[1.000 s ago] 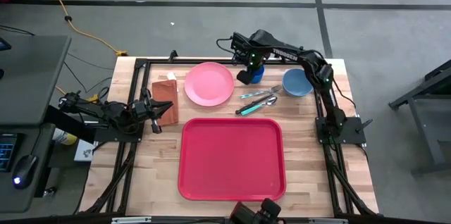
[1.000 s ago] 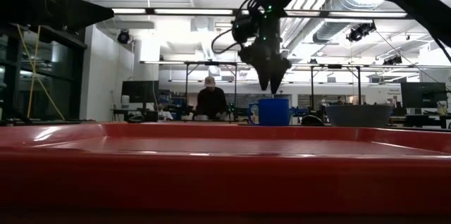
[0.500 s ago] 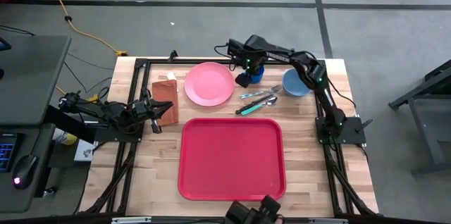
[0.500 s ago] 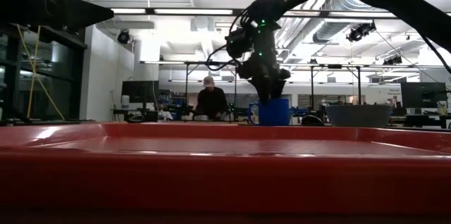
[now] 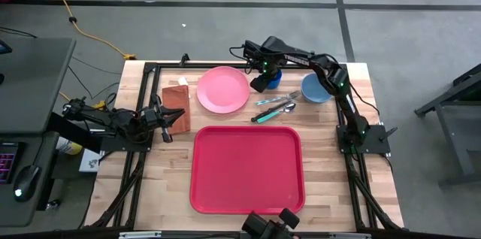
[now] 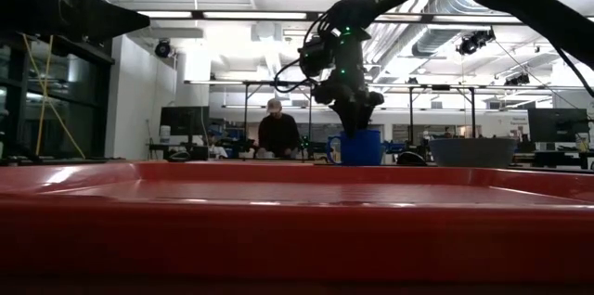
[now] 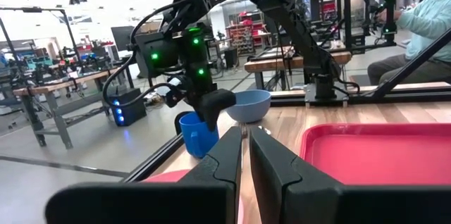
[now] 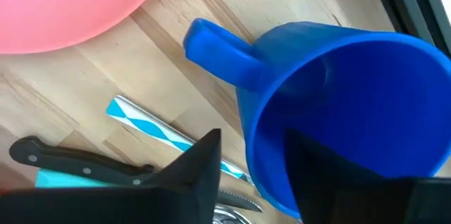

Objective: Set up tray
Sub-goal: Put the blue mug on the red serving tray

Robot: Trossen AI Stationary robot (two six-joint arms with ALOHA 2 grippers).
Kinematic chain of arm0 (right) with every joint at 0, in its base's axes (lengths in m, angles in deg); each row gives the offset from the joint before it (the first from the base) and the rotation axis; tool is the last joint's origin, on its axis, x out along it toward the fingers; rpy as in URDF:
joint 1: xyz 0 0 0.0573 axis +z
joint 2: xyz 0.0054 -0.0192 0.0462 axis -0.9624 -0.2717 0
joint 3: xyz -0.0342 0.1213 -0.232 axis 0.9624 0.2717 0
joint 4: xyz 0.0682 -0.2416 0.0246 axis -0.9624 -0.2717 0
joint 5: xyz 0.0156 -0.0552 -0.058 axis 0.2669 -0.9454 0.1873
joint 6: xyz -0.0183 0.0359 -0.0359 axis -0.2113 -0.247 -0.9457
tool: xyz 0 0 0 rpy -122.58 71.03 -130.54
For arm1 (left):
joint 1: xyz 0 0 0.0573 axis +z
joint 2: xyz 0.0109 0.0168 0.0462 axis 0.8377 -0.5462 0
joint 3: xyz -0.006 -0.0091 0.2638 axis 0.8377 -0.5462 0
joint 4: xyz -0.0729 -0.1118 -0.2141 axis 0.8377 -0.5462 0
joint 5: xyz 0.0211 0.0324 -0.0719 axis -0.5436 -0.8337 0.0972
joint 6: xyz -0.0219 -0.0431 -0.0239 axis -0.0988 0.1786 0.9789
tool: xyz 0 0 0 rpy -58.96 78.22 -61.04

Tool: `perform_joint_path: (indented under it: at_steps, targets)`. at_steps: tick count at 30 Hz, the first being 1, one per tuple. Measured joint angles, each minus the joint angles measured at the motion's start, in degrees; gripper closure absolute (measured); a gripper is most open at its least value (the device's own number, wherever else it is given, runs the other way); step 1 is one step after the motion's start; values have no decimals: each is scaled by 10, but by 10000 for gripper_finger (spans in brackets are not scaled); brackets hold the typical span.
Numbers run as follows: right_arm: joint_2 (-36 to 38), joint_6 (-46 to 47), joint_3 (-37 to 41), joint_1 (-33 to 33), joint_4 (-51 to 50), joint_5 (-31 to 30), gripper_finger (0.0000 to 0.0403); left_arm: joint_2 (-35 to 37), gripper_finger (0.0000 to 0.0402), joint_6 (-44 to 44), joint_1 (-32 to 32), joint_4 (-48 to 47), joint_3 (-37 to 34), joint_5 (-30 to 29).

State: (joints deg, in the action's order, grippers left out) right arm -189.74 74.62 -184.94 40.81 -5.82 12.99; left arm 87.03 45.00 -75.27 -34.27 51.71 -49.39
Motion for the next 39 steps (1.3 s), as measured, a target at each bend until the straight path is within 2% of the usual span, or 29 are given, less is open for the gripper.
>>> perform_joint_path:
  at_steps: [13,29,39]
  targets:
    - [0,-10,0,0,-6,-2,398,0,341,0,0,0,0,-1]
    - [0,0,-9,3,-71,9,402,0,341,0,0,1,0,-4]
    - [4,42,-134,36,-132,12,403,0,341,23,0,1,0,-4]
